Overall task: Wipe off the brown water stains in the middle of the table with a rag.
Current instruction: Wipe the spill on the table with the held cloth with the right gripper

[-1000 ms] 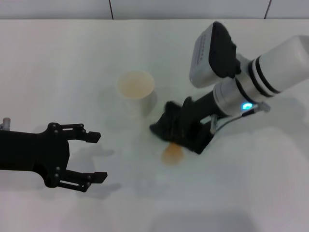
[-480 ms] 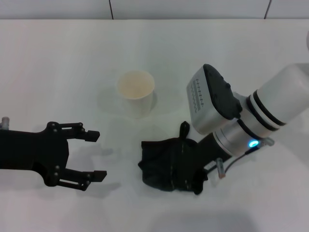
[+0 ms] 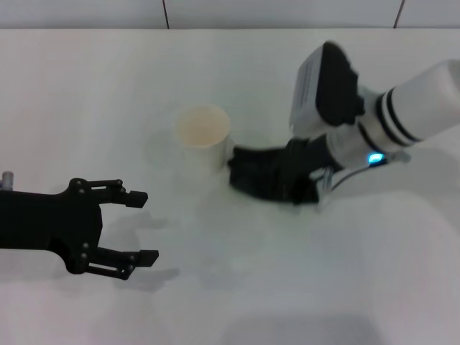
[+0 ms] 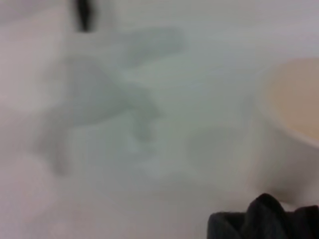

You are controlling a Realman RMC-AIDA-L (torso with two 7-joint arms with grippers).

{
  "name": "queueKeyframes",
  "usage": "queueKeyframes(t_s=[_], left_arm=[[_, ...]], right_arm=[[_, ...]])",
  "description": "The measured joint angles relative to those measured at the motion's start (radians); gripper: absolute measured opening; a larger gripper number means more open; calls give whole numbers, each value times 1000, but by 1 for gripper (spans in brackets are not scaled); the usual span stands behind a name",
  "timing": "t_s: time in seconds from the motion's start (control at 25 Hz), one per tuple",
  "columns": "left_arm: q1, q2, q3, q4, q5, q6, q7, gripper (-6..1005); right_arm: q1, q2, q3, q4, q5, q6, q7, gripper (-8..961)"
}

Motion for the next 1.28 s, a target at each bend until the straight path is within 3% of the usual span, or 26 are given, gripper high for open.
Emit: queueKeyframes(t_s=[0.24,0.4,0.64,0.88,1.12,1.16,1.28], left_arm=[[-2,0,0,0,0,-3,0,893],[-6,0,0,0,0,-17,0,893],[-13,1,0,0,-3,-27,0,892],[-21,1,0,0,-5,-40,0,892],[-21,0,0,-9,-6,-44,1,892],[-21,0,0,-11,-6,-46,1,892],[-23,0,0,-16,-6,-51,2,892]], right_arm=[[17,-2,59,28,-44,41,-1,21],[21,4,46,12,-48,-76,-5,21],[15,14,-69,-56,24,-243,-14,22],[25,14,-154,-64,97,-212,-35,22],[32,0,-90,-15,67,-101,-61,22],[35,1,-5,11,7,-61,-84,22],[34,1,56,21,-36,-31,-92,22]])
